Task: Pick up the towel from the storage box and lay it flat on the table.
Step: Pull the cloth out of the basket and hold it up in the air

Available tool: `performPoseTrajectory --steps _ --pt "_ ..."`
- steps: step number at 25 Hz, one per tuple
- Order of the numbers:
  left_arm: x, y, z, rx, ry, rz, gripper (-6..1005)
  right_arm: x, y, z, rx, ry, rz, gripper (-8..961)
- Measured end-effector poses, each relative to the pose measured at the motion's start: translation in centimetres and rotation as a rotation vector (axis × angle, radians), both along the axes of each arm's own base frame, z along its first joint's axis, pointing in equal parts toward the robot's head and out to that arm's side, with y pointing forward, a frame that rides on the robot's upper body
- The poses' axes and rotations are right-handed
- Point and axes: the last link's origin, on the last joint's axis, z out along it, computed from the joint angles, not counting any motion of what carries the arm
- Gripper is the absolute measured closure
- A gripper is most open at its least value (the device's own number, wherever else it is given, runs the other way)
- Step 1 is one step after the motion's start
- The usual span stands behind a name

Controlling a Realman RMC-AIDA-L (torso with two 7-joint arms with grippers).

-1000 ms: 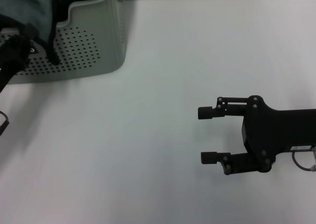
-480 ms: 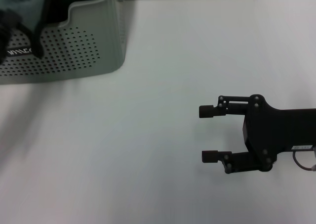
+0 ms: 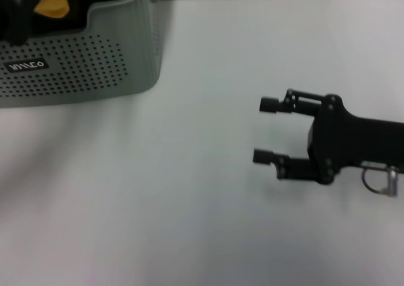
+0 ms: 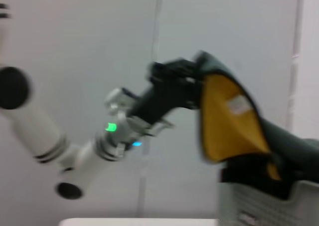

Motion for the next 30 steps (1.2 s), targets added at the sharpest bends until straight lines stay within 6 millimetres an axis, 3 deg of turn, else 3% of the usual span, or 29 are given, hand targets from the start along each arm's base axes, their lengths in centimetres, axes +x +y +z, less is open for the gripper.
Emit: performPoseTrajectory --steps 5,12,22,30 --pt "2.0 -0.2 1.1 -0.058 -0.082 -0.122 985 -0.9 1.2 -1.3 0.065 0.024 -0.019 232" --pt "5.5 -1.0 2.1 -0.046 -0.151 -0.317 984 -4.0 1.6 -3.8 0.103 0.056 0.039 232" --pt "4.2 0.2 0.0 -0.052 -0.182 -0.201 983 -6.9 -0.5 -5.8 0.067 0.101 0.158 237" --pt "2.9 -0.1 -0.6 -0.035 -0.178 -0.126 981 -6.0 -1.9 -5.0 0.097 0.141 0.138 282"
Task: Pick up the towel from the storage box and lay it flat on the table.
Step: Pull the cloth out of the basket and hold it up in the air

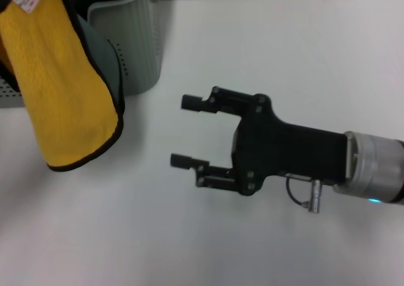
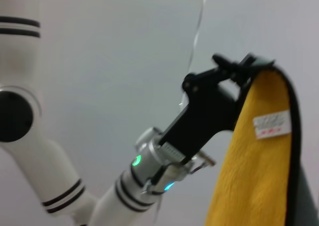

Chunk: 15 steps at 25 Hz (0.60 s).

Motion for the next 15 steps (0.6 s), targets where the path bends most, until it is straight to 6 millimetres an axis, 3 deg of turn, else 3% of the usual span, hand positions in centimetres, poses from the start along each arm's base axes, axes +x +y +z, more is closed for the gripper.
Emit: performPoseTrajectory --steps 7,15 --pt "0.6 0.5 -0.3 -0.012 0.007 -0.024 980 0.7 0.4 0.3 0.022 0.013 -0.045 296" --pt "2.5 1.5 -1.5 -0.074 0.032 -0.102 979 0.0 0.5 -1.1 -0.029 -0.024 -0.029 303"
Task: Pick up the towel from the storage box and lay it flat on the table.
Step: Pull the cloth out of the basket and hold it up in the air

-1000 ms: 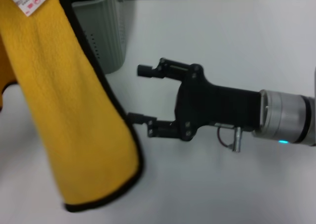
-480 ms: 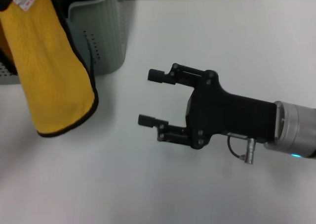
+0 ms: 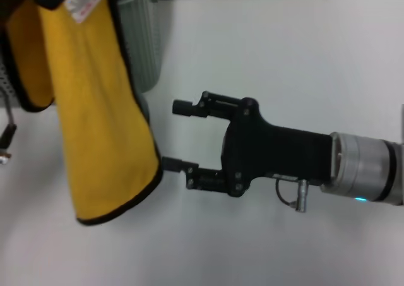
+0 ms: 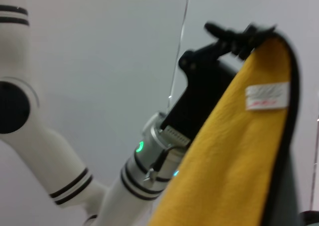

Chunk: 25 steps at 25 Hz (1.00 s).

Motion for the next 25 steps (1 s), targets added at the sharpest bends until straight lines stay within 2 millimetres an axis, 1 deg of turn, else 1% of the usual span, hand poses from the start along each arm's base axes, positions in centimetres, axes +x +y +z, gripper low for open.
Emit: performPoseTrajectory --steps 3,6,12,18,25 --pt "0.8 0.3 -0.5 -0.031 0.018 -0.042 978 0.1 0.2 -0.4 -0.024 -0.019 -0.002 305" --pt "1.5 0.6 -0.8 -0.063 0.036 -0.078 978 0.7 0.4 -0.4 -0.048 -0.023 -0.038 308" --pt "2.2 1.1 -0.4 -0.068 0.074 -0.126 977 1.9 0.9 0.8 -0.073 0.000 -0.091 313" --pt "3.5 1.2 0.1 -0.058 0.155 -0.229 976 2.8 1.4 1.8 -0.121 0.007 -0.120 318" --pt "4.8 1.6 -0.2 -0.070 0.192 -0.293 975 1.7 1.9 1.0 -0.206 -0.048 -0.096 324"
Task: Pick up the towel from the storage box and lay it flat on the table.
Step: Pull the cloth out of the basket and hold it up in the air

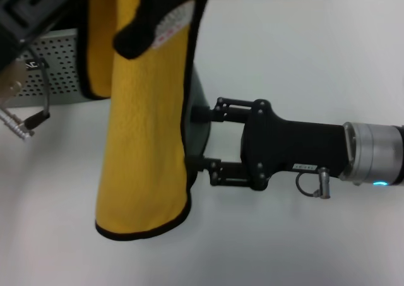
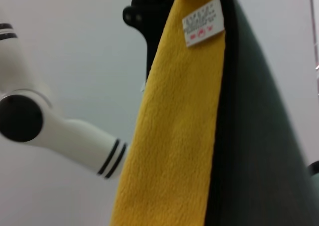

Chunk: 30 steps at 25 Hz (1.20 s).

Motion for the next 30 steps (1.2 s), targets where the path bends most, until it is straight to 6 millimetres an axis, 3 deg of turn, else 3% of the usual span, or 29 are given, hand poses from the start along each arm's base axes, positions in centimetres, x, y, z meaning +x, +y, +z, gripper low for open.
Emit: performPoseTrajectory --steps 15,21,30 --pt "0.0 0.5 0.3 0.029 0.036 -0.013 972 -0.4 -1.6 0.1 -0.117 -0.013 0.122 337" --pt "-0.5 0.7 0.9 0.060 0.022 0.019 971 0.6 -2.0 -0.2 -0.114 -0.044 0.104 342" --pt "-0.8 0.8 1.2 0.077 0.021 0.031 970 2.1 -2.1 0.8 -0.061 -0.023 0.054 349"
